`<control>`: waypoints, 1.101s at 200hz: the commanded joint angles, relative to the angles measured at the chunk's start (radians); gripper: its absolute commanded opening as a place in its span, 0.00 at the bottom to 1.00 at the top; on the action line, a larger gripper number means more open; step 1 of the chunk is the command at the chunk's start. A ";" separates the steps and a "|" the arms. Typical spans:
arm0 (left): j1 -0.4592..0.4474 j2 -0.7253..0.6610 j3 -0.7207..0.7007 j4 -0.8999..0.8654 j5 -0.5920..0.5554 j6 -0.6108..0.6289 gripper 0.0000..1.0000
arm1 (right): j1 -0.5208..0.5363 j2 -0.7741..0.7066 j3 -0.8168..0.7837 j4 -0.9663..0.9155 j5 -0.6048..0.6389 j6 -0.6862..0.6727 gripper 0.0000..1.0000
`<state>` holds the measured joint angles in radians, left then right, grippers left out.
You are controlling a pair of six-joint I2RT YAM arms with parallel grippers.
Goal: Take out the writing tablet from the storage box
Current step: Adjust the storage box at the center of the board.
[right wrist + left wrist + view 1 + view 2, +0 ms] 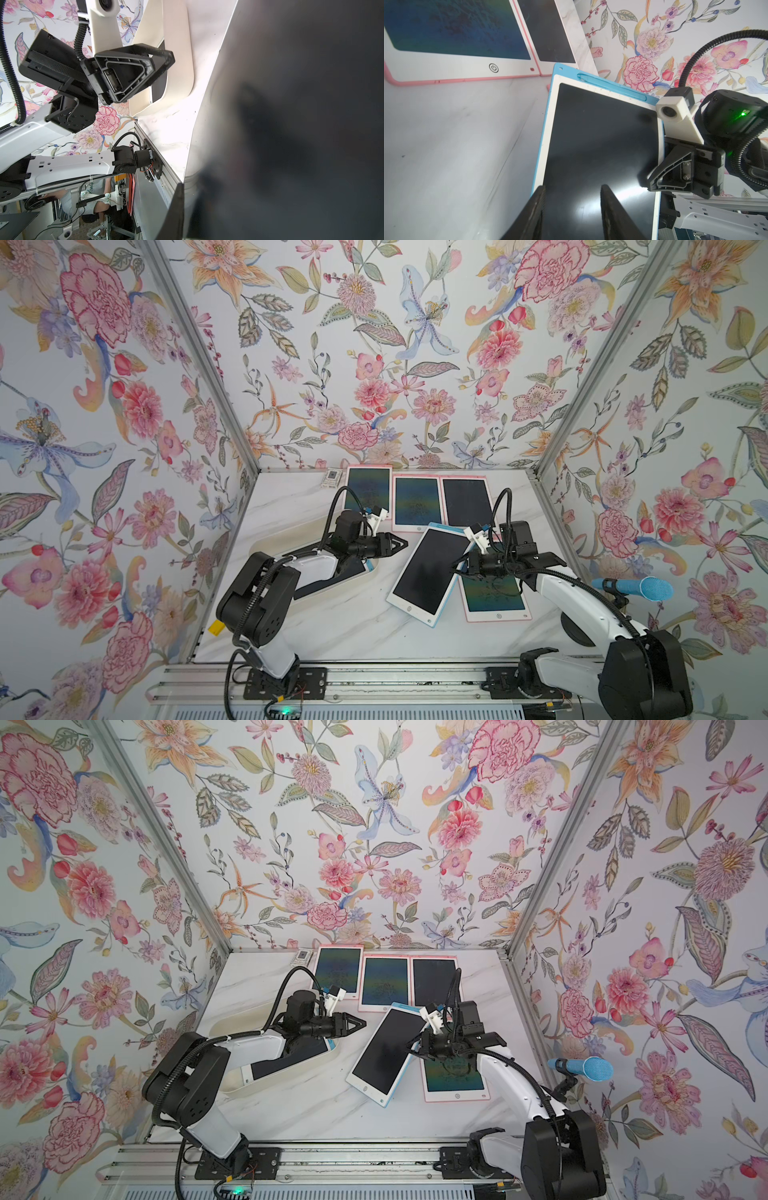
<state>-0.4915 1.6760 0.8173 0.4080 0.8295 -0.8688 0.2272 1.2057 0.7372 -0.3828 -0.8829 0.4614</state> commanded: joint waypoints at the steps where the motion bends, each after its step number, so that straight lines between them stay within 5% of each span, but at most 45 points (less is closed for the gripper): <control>1: -0.009 -0.059 -0.034 -0.162 -0.032 0.111 0.45 | -0.014 -0.027 0.009 -0.008 -0.037 -0.034 0.00; 101: -0.070 -0.043 -0.053 -0.394 -0.103 0.253 0.41 | -0.037 -0.044 0.025 -0.011 -0.045 -0.047 0.00; 220: 0.118 0.032 -0.073 -0.275 -0.139 0.203 0.41 | -0.031 -0.046 0.031 -0.004 -0.049 -0.055 0.00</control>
<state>-0.4358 1.6573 0.7906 0.1879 0.7731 -0.6563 0.1940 1.1706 0.7380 -0.4004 -0.8993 0.4297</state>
